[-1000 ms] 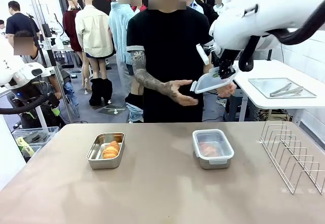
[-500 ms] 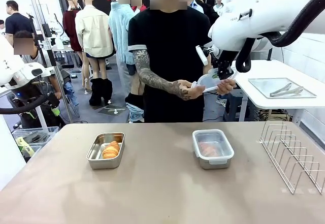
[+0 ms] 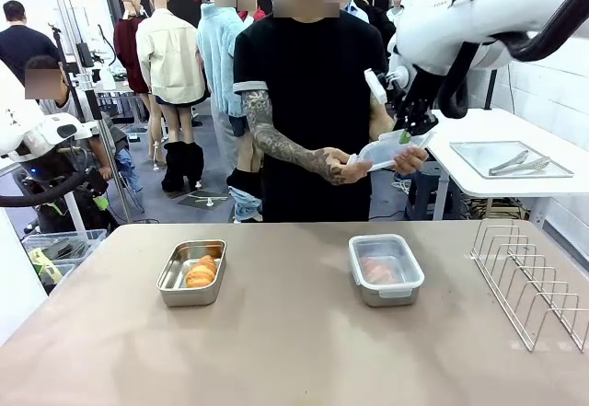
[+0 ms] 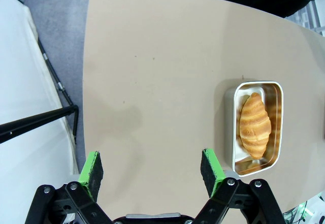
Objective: Place the bread in airtight containers.
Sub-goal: Release when the human grabs the Airtight Container lid.
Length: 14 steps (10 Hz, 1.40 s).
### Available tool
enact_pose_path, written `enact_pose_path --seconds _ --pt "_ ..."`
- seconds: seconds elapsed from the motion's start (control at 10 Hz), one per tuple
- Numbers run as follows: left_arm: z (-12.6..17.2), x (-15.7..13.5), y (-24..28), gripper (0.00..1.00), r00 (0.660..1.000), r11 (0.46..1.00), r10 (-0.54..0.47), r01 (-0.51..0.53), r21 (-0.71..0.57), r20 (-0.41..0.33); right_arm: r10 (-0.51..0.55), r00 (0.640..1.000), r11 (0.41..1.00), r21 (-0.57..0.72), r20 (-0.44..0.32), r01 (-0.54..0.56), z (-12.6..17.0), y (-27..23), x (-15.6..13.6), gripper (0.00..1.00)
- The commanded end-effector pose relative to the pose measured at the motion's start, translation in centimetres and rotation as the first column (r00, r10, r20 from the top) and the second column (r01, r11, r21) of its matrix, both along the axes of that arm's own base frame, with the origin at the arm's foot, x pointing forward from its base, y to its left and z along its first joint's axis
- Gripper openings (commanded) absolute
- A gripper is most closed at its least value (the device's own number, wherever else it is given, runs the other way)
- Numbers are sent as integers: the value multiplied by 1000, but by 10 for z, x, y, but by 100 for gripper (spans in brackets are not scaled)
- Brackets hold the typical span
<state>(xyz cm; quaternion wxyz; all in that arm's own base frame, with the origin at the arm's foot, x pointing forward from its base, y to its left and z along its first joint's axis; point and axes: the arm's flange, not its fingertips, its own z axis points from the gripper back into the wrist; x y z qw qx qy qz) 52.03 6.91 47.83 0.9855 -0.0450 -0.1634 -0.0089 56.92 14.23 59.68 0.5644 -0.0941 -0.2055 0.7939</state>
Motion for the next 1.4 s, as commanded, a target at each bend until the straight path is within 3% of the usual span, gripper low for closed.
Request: enact_pose_path --seconds 0.0,0.1,0.3,0.6,0.8,1.0,1.1,1.3 --pt "2 -1 1 100 1000 1000 -2 2 11 -1 12 996 998 55 -93 -7 16 -36 -34 100" --pt "2 -1 1 100 1000 1000 -2 2 11 -1 -29 981 996 78 -194 45 31 -68 -58 100" --pt "2 -1 1 100 1000 1000 -2 2 11 -1 -143 915 979 85 -377 188 44 -131 -88 100" --pt "2 -1 1 100 1000 1000 -2 2 11 -1 -204 811 943 111 -549 313 16 -195 -100 100" --pt "2 -1 1 100 1000 1000 -2 2 11 -1 -155 799 924 201 -580 326 0 -224 -95 100" --pt "2 -1 1 100 1000 1000 -2 2 11 -1 -123 815 937 203 -567 283 -18 -234 -90 100" --pt "2 -1 1 100 1000 1000 -2 2 11 -1 -183 796 931 158 -577 329 -11 -231 -97 100" --pt "2 -1 1 100 1000 1000 -2 2 11 -1 -183 796 931 158 -577 329 -11 -231 -97 100"
